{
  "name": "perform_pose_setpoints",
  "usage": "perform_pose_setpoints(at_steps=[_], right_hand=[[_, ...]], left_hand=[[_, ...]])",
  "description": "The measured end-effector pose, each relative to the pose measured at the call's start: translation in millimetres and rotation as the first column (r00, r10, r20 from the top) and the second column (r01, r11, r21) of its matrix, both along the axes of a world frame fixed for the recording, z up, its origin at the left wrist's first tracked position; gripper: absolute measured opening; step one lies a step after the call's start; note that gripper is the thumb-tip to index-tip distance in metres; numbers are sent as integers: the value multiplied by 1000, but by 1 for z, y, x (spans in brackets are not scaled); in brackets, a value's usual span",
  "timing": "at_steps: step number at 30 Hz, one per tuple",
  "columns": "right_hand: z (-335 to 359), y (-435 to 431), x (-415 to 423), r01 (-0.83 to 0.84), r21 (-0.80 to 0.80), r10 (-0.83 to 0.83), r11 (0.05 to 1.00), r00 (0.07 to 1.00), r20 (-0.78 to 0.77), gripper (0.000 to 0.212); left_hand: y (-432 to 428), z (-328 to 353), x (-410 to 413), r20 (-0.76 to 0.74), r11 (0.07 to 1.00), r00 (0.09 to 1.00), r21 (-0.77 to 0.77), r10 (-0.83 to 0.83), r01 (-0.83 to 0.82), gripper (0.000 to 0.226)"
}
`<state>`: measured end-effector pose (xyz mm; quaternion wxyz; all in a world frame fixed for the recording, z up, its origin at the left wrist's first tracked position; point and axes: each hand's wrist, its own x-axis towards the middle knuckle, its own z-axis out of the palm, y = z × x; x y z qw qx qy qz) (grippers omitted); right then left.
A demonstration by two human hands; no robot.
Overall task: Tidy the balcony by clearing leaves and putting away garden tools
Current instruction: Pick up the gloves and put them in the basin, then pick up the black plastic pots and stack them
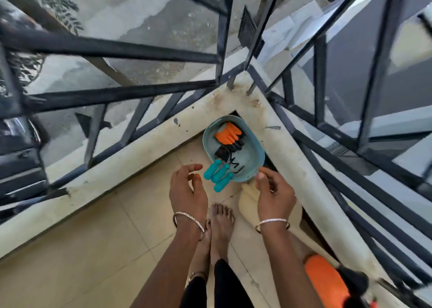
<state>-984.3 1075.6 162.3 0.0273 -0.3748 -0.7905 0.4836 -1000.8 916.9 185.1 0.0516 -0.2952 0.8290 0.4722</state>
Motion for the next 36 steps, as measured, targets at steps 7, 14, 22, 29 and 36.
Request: perform_pose_setpoints(at_steps=[7,14,22,29,36], right_hand=[[167,-28,40,-41,-49,40,998,999,-24,15],[350,-48,73,-205,22,206,979,968,-143,16],[483,-88,72,-365,57,365,929,880,-303,17],[567,-135,69,-591,-24,510,806,716,-476,13],[601,-167,129,-781,-17,656,625,536,-531,12]], left_hand=[[-11,144,35,-69,999,997,36,-34,37,30],[-42,318,71,-170,983,982,148,-84,109,29],[-75,439,97,-316,977,948,192,-33,98,19],[-110,530,130,-454,968,876,244,161,-51,21],[-121,569,222,-528,910,744,292,410,-294,16]])
